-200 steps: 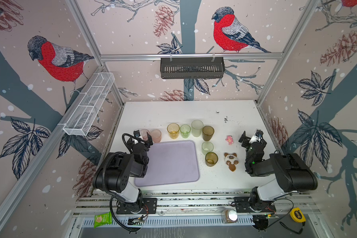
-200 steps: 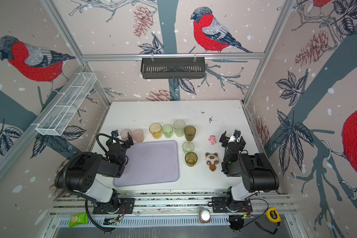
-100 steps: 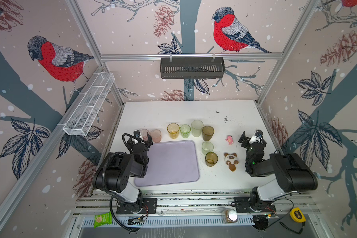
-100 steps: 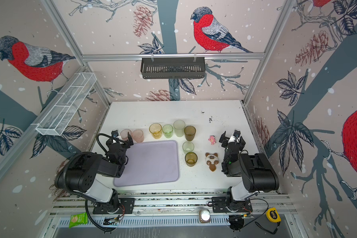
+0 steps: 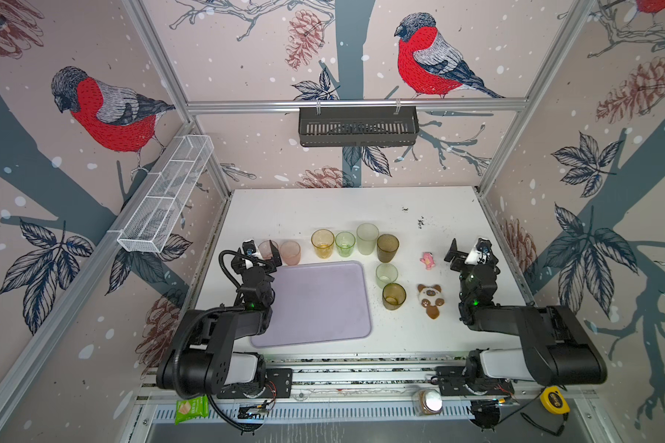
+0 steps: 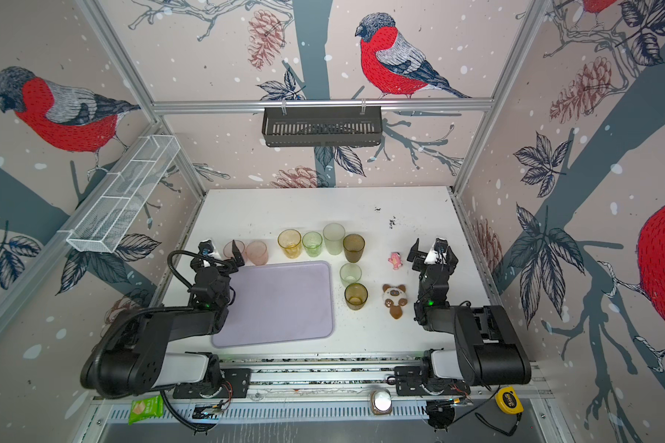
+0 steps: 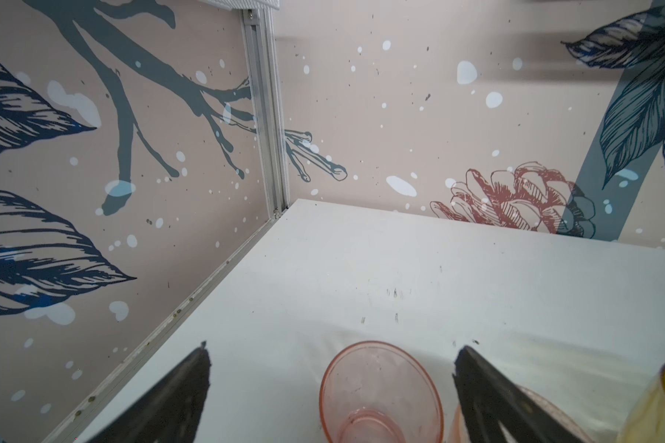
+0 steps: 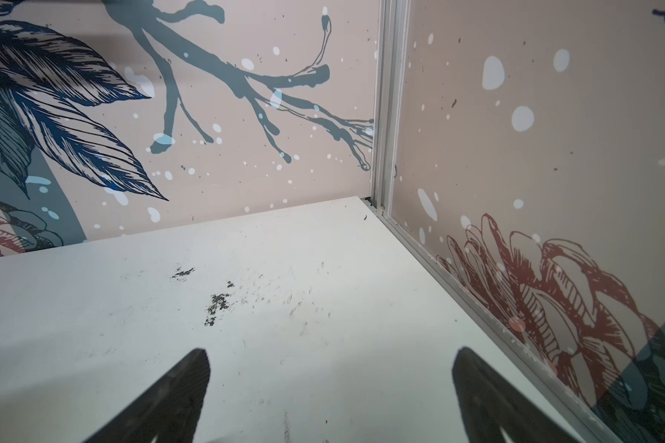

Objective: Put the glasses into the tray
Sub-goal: 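Raise both arms, left toward the clear pink glass while right reaches over the glass row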

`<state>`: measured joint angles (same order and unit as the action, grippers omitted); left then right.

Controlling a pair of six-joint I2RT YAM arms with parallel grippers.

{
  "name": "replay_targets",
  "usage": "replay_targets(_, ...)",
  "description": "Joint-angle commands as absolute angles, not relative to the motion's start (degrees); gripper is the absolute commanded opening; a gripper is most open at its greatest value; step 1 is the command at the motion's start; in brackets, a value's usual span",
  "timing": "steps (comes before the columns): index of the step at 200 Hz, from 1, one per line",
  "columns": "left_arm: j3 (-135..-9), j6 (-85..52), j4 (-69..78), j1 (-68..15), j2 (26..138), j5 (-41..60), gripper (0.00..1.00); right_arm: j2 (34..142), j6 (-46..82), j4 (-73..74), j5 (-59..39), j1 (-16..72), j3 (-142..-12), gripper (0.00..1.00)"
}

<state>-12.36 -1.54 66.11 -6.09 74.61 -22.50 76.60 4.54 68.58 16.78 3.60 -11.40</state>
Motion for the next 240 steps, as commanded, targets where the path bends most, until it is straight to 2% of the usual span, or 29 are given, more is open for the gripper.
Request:
replay_targets(1,-14.5,-3.92,52.32,-6.28,68.3,-21.46,0.98,73.01,4.07,62.97,18.34,4.17,-12.85,1.0)
replay_targets(23,-18.19,-6.9,38.52,-6.41,61.27,-18.52,0.98,68.09,4.35,56.56,19.1,5.28,-15.34,1.0)
replay_targets(54,-25.44,-14.98,18.69,-6.76,56.26,-19.78,0.98,62.23,4.36,48.48,20.18,8.06,-18.25,1.0)
replay_targets(124,-43.38,-25.04,-13.86,-7.16,56.43,-15.11,0.98,49.75,2.41,33.3,23.65,15.05,-23.53,1.0)
replay_targets(175,-52.16,-29.95,-26.6,-7.29,59.33,-12.8,0.98,50.12,6.79,18.11,20.81,16.13,-35.02,1.0)
replay_targets(240,-65.18,-32.12,-39.11,-7.3,68.76,-4.63,0.98,57.4,8.42,-7.1,12.73,18.76,-54.07,1.0)
